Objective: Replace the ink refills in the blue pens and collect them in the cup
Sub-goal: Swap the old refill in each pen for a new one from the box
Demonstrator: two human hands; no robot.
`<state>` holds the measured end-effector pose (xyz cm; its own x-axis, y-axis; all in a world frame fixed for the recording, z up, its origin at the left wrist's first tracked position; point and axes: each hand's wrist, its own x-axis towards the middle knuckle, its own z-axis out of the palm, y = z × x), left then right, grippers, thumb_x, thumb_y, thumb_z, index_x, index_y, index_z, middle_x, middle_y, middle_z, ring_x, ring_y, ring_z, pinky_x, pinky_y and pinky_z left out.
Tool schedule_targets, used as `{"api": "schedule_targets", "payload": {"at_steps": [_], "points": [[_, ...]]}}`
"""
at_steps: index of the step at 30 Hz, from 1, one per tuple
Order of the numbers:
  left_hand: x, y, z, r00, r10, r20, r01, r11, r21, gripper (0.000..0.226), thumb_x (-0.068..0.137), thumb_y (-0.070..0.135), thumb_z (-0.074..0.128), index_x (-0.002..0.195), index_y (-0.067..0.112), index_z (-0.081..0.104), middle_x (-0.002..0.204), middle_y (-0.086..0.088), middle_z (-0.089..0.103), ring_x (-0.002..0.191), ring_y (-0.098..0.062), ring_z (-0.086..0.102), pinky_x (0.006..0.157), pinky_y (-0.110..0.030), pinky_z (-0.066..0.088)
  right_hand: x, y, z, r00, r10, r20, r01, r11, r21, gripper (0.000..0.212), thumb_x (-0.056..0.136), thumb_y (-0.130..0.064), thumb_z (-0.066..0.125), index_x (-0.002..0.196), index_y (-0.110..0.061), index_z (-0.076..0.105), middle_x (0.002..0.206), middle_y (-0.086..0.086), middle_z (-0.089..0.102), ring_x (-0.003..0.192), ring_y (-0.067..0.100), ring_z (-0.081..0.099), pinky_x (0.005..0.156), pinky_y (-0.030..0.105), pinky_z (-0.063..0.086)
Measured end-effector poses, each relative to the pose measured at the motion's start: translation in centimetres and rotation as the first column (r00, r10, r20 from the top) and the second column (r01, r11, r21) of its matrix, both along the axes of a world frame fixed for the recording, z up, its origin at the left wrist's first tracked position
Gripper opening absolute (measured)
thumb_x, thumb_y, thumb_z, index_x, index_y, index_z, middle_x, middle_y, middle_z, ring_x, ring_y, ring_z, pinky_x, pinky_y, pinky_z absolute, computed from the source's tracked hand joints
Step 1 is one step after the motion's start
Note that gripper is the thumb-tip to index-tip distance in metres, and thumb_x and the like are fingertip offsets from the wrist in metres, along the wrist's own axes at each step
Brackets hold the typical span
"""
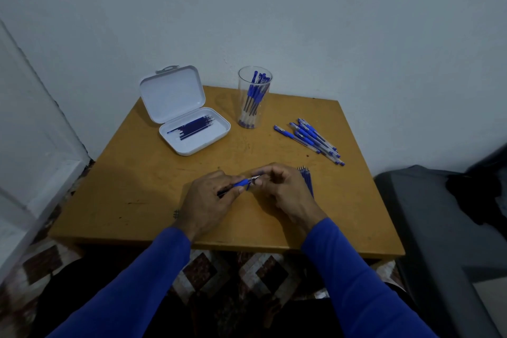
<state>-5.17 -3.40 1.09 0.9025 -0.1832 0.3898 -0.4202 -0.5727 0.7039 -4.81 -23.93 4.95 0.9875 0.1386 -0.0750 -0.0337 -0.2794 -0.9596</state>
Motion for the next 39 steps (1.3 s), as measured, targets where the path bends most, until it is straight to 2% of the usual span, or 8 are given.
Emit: {"api": "schedule_targets", "payload": {"at_steps": [8,13,18,23,27,33,37,39], "points": [[-0.06,0.0,0.05,1.0,-0.02,0.01,0.02,1.0,-0.023,0.026,0.093,0.026,0.072,0.119,0.026,0.074,0.081,0.019,0.061,0.078,-0.006,0.059,0.063,-0.012,0.042,0.26,0.23,0.18,1.0,0.008,0.022,-0.006,0.995,-0.102,0.017,0.096,-0.031,0.068,0.096,-0.015,0.073,0.08,-0.011,0.068,0.069,-0.007,0.058,0.069,0.021,0.045],[-0.04,0.04,0.02,0.999,-0.03,0.026,0.03,0.999,-0.02,0.025,0.093,0.027,0.072,0.118,0.025,0.075,0.081,0.02,0.06,0.077,-0.005,0.059,0.063,-0.011,0.041,0.28,0.07,0.23,0.999,0.043,0.028,-0.041,0.997,-0.072,0.01,0.096,-0.016,0.067,0.101,-0.023,0.073,0.093,-0.001,0.068,0.069,0.0,0.056,0.062,0.02,0.047],[-0.16,0.02,0.12,0.999,-0.04,0.022,0.04,0.999,-0.015,0.025,0.093,0.027,0.071,0.118,0.027,0.075,0.08,0.021,0.058,0.076,-0.004,0.058,0.063,-0.01,0.039,0.34,0.48,0.55,0.999,0.03,0.044,-0.023,0.987,-0.161,0.018,0.096,-0.033,0.067,0.098,-0.016,0.073,0.088,-0.006,0.069,0.075,-0.007,0.06,0.07,0.019,0.045],[-0.17,-0.01,0.12,0.999,-0.04,0.019,0.04,0.999,-0.016,0.026,0.093,0.027,0.071,0.119,0.025,0.075,0.08,0.019,0.059,0.076,-0.005,0.058,0.062,-0.009,0.038,0.4,0.24,0.52,0.997,0.065,0.041,-0.059,0.988,-0.141,0.006,0.096,-0.02,0.068,0.099,-0.021,0.073,0.085,-0.013,0.069,0.072,-0.008,0.06,0.064,0.012,0.044],[-0.05,0.07,-0.06,0.999,-0.033,0.012,0.033,0.999,0.002,0.026,0.094,0.028,0.07,0.12,0.029,0.073,0.08,0.02,0.058,0.076,-0.004,0.056,0.063,-0.01,0.038,0.5,0.75,0.57,0.998,0.014,0.064,0.0,0.978,-0.208,0.029,0.098,-0.037,0.063,0.091,-0.01,0.072,0.083,-0.005,0.069,0.072,-0.007,0.061,0.068,0.018,0.044],[0.02,0.13,-0.08,0.999,-0.043,0.025,0.043,0.999,-0.001,0.027,0.093,0.028,0.071,0.12,0.027,0.074,0.081,0.017,0.06,0.075,-0.006,0.057,0.063,-0.01,0.039,0.65,0.18,0.5,0.999,0.049,0.014,-0.048,0.996,-0.07,0.005,0.096,-0.02,0.069,0.098,-0.017,0.073,0.077,-0.011,0.069,0.063,-0.004,0.056,0.058,0.015,0.043],[0.0,0.08,-0.11,0.999,-0.035,0.015,0.035,0.999,-0.007,0.028,0.094,0.027,0.07,0.122,0.026,0.073,0.08,0.017,0.059,0.075,-0.004,0.057,0.062,-0.01,0.038,0.66,0.78,0.55,0.999,0.009,0.053,0.002,0.979,-0.203,0.032,0.099,-0.037,0.063,0.088,-0.008,0.072,0.075,-0.006,0.068,0.063,-0.005,0.059,0.061,0.015,0.043],[-0.02,0.15,-0.02,0.999,-0.035,0.02,0.035,0.999,-0.007,0.026,0.094,0.028,0.07,0.119,0.027,0.074,0.08,0.019,0.058,0.075,-0.003,0.056,0.062,-0.009,0.037,0.67,0.75,0.55,0.998,0.025,0.05,-0.016,0.985,-0.171,0.026,0.097,-0.038,0.065,0.095,-0.014,0.074,0.083,-0.004,0.07,0.072,-0.002,0.061,0.065,0.016,0.046]]}}
